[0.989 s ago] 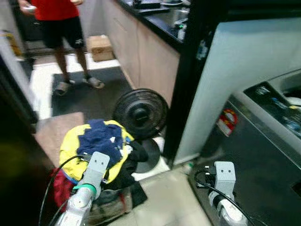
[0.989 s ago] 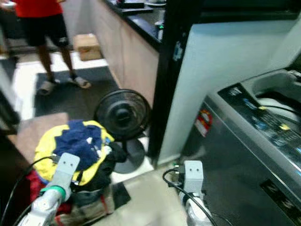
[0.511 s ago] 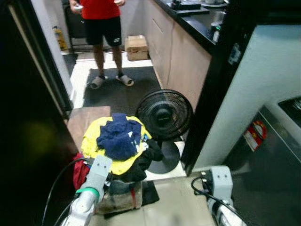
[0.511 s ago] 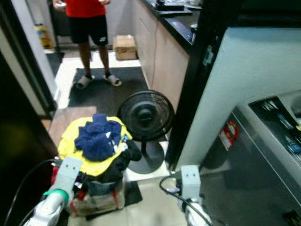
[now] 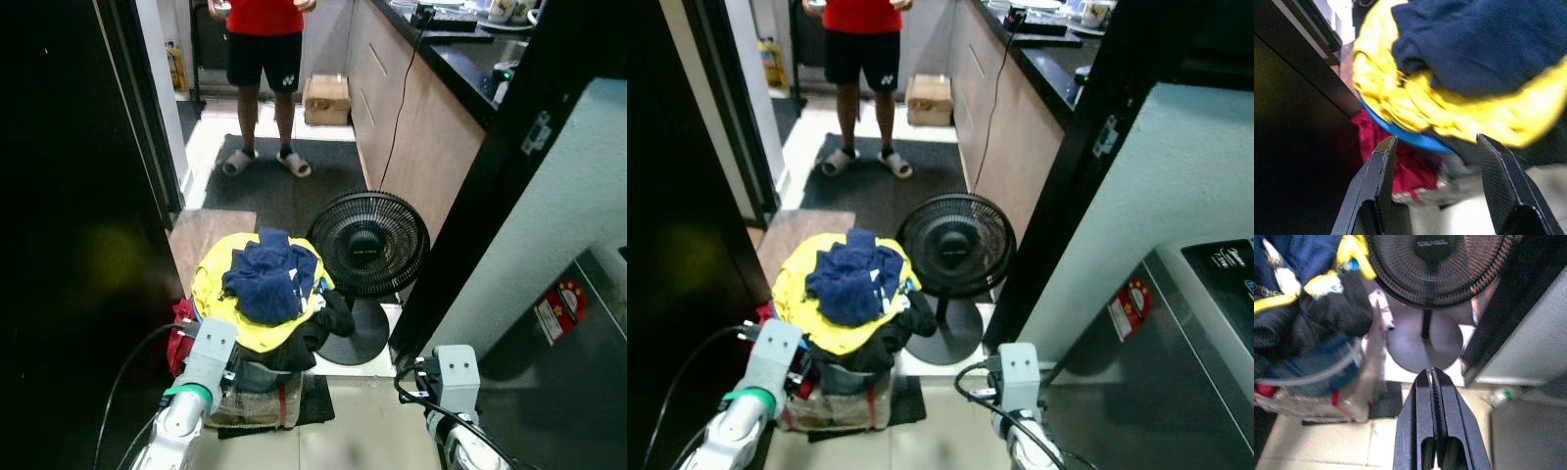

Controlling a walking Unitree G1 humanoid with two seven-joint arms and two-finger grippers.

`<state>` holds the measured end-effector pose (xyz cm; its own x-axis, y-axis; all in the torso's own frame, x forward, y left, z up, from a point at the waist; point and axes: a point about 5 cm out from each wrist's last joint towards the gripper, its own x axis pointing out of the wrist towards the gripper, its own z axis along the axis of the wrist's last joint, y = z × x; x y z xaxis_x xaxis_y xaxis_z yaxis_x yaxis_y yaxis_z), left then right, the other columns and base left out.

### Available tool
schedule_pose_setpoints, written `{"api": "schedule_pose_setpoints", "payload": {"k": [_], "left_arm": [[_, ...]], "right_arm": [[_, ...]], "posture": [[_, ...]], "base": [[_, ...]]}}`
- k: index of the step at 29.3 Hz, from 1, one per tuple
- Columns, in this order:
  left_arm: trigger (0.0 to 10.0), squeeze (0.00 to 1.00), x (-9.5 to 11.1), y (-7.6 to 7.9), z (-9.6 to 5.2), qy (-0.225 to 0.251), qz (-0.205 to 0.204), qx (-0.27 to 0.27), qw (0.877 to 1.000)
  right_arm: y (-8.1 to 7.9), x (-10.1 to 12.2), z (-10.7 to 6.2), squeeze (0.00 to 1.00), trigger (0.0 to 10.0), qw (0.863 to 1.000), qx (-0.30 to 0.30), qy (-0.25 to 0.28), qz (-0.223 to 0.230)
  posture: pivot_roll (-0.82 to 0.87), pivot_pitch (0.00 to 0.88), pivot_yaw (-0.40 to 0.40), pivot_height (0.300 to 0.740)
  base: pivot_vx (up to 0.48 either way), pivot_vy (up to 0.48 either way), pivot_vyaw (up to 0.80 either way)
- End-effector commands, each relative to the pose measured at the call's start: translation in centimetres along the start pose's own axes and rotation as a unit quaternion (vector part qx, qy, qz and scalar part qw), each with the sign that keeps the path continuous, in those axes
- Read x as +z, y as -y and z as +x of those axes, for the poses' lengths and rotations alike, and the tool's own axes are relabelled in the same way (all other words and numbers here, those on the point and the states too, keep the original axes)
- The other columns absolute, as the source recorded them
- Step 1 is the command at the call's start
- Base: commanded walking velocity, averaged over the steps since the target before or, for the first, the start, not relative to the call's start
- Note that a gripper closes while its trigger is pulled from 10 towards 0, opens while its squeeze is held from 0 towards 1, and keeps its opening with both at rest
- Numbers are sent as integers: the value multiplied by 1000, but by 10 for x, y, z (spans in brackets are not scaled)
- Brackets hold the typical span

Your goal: Clothes washing

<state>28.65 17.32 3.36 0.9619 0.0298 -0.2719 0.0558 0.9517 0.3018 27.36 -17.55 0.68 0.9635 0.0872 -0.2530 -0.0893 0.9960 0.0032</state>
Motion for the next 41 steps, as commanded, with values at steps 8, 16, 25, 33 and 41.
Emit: {"api": "schedule_pose_setpoints", "payload": {"k": [8,16,25,33,41], "left_arm": [[10000,0,-1,4,1,-2,7,-5,1000],[10000,0,-2,3,1,-3,7,-3,1000],[10000,0,-3,3,1,-7,8,-1,1000],[10000,0,-4,1,2,-9,12,5,1000],[10000,0,-4,3,2,-9,10,1,1000]], "right_arm": [[6,-7,-6,0,10000,1000,-8,-8,0],[6,-8,-6,0,10000,1000,-5,-10,-8],[9,-6,-4,0,10000,1000,-20,-13,-9],[9,-5,-3,0,10000,1000,-15,-8,-11],[6,-2,-2,0,10000,1000,-11,-1,-13]], "posture": [[76,13,-2,740],[76,13,-2,740],[80,10,-4,740],[80,10,-4,740],[77,6,-4,740]], "base": [[468,0,0],[467,0,0],[432,0,356],[81,0,0],[0,0,0]]}}
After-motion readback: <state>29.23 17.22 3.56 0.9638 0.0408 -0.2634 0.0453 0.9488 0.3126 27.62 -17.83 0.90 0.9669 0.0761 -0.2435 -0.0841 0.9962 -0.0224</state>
